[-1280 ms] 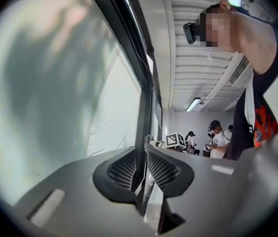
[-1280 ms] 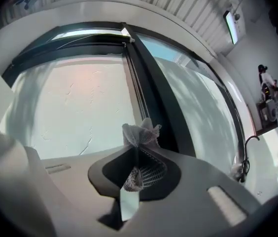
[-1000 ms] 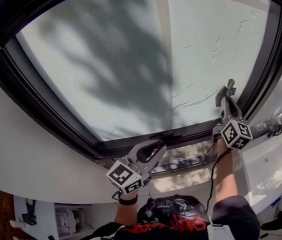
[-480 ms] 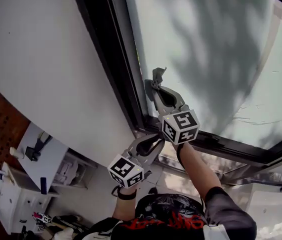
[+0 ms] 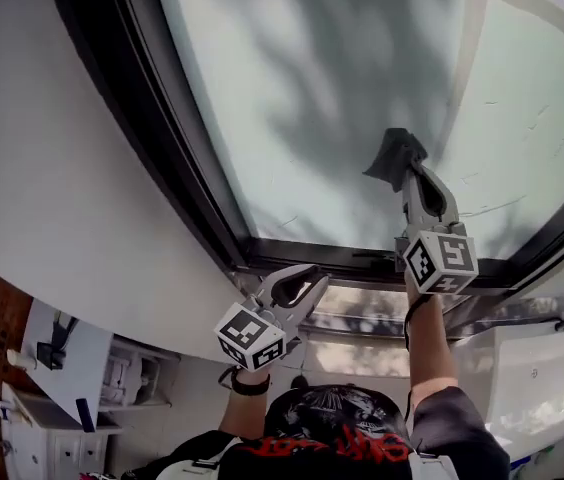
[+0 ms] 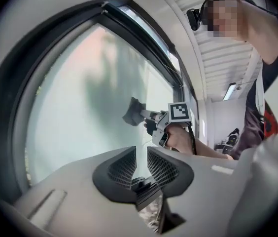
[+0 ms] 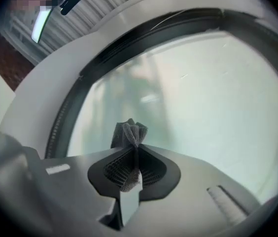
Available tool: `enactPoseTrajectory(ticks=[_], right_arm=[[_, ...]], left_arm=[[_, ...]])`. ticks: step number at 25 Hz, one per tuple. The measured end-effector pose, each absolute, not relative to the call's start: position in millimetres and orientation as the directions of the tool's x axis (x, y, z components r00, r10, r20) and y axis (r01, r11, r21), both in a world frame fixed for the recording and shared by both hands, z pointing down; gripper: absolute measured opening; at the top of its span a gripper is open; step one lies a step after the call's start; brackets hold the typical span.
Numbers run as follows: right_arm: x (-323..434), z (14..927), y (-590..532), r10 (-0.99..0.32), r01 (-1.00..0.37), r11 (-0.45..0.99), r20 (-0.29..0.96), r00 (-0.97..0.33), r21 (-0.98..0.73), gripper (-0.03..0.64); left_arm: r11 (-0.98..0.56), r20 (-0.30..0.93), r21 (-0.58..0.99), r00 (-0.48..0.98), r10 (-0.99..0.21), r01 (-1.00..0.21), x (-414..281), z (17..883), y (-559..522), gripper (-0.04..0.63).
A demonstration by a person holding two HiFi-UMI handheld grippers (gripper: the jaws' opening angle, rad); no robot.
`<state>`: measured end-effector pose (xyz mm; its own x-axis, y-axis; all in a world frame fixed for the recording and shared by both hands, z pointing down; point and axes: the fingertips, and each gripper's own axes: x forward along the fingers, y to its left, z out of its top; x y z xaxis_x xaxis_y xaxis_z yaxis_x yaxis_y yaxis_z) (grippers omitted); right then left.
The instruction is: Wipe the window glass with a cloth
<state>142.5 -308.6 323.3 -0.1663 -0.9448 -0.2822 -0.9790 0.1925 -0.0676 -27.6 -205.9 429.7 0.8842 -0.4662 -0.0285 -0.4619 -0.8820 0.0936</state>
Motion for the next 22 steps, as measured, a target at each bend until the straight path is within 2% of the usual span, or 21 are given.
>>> enactPoseTrajectory(ticks=[2, 5, 8, 11, 15, 18, 22], right_arm=[[236, 330, -267, -0.963, -0.995, -0.011, -0.267, 0.037, -0.101, 0.026], [359, 342, -181, -0.912, -0.94, -0.307, -0.236, 0.336, -0.151, 0.026], [421, 351, -109, -0.84, -0.866, -0.476, -0.215, 0.499, -0.151, 0.025], [439, 365, -71, -0.813, -0.835, -0.529, -0.188, 0.55, -0.153, 0.023], [433, 378, -66, -0.819, -0.836, -0.523, -0.174, 0.547, -0.168, 0.023], [414, 377, -86, -0.849, -0.867, -0.473, -0.18, 0.496, -0.158, 0.023], [360, 365, -124, -0.908, -0.933, -0.353, -0.217, 0.359, -0.067, 0.023]], left_arm=[[-0.927, -0.017, 0.091, 0.93, -0.368, -0.365, 14, 434, -197, 0.058], [-0.972, -0.006, 0.086, 0.975, -0.22, -0.219, 75, 437, -182, 0.058], [-0.99, -0.008, 0.077, 0.993, -0.117, -0.116, 110, 434, -167, 0.058], [-0.995, -0.008, 0.08, 0.998, -0.064, -0.063, 126, 433, -156, 0.057], [-0.995, -0.012, 0.08, 0.998, -0.057, -0.056, 129, 432, -151, 0.057], [-0.993, -0.013, 0.087, 0.996, -0.085, -0.083, 120, 433, -153, 0.057], [-0.981, -0.006, 0.082, 0.984, -0.176, -0.175, 93, 437, -163, 0.058]])
